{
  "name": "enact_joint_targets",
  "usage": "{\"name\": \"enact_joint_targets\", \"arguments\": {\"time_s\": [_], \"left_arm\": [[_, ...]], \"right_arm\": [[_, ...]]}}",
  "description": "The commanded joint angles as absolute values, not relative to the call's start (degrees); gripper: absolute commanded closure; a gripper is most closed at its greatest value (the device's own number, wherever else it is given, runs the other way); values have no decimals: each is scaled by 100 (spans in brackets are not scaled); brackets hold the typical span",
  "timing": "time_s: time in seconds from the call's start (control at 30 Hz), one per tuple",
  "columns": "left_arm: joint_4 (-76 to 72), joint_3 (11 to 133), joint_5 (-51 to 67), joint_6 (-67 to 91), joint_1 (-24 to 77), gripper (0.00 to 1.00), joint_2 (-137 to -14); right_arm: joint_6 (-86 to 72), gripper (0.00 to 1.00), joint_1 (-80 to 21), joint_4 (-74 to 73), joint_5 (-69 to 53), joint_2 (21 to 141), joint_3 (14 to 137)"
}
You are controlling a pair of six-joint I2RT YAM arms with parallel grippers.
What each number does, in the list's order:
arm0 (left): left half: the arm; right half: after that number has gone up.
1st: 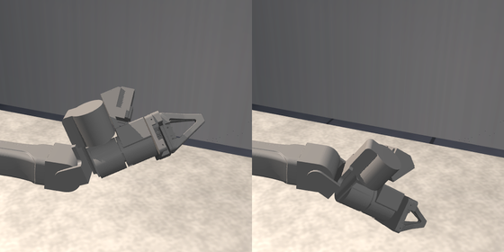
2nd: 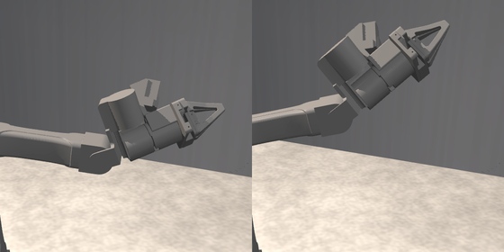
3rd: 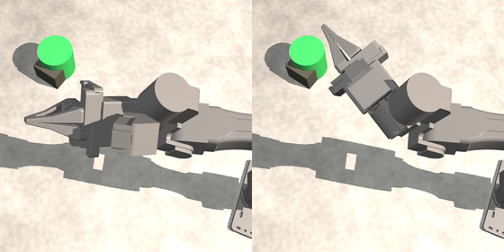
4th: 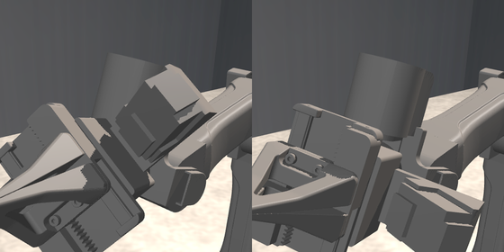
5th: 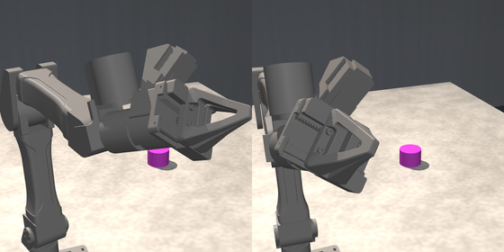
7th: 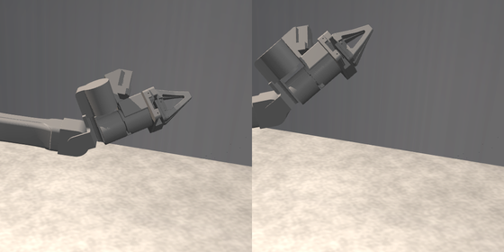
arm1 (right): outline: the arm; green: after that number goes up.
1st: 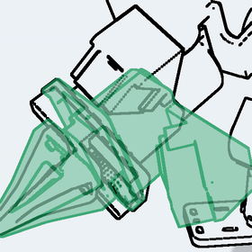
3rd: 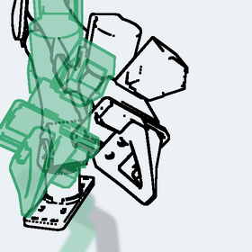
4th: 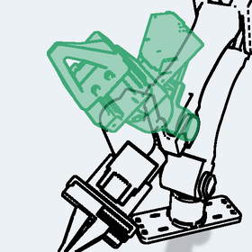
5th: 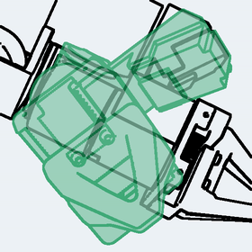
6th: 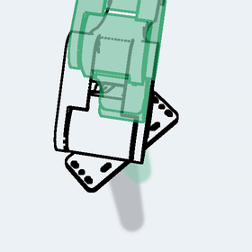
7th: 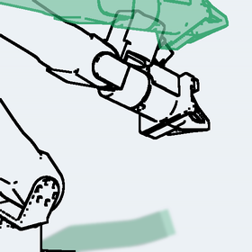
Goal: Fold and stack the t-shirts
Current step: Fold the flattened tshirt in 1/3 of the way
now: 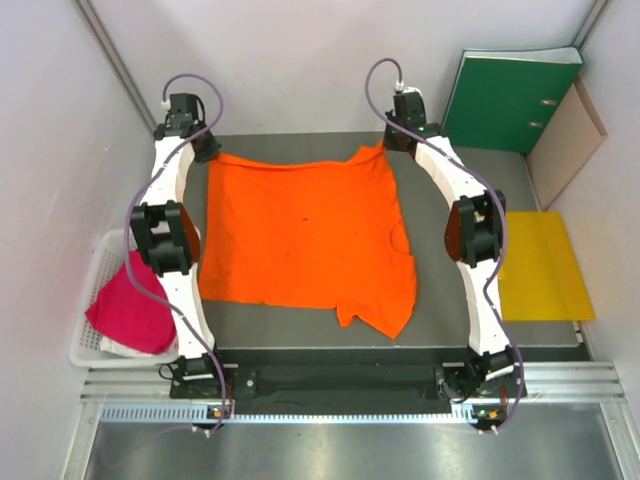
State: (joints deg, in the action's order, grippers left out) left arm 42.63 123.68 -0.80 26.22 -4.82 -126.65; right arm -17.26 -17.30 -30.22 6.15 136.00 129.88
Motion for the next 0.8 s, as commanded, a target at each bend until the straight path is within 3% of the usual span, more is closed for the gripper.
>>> {"name": "enact_joint_targets", "arguments": {"time_s": [0.0,0.43,0.77], "left_arm": [[4070,12447,-79,2698,-510,100,-12323],[3867,10135,-307,2716,-606,100,-11356],[4386,9967,-360,2663,-888,100,-11531]], "right_arm": [[-1697,100,-1661,-2312,387,12956,13000],[-1635,100,-1827,-2233,-184,11200,10532],[-1670,100,-2215,-2558,-202,9950,8667]]}}
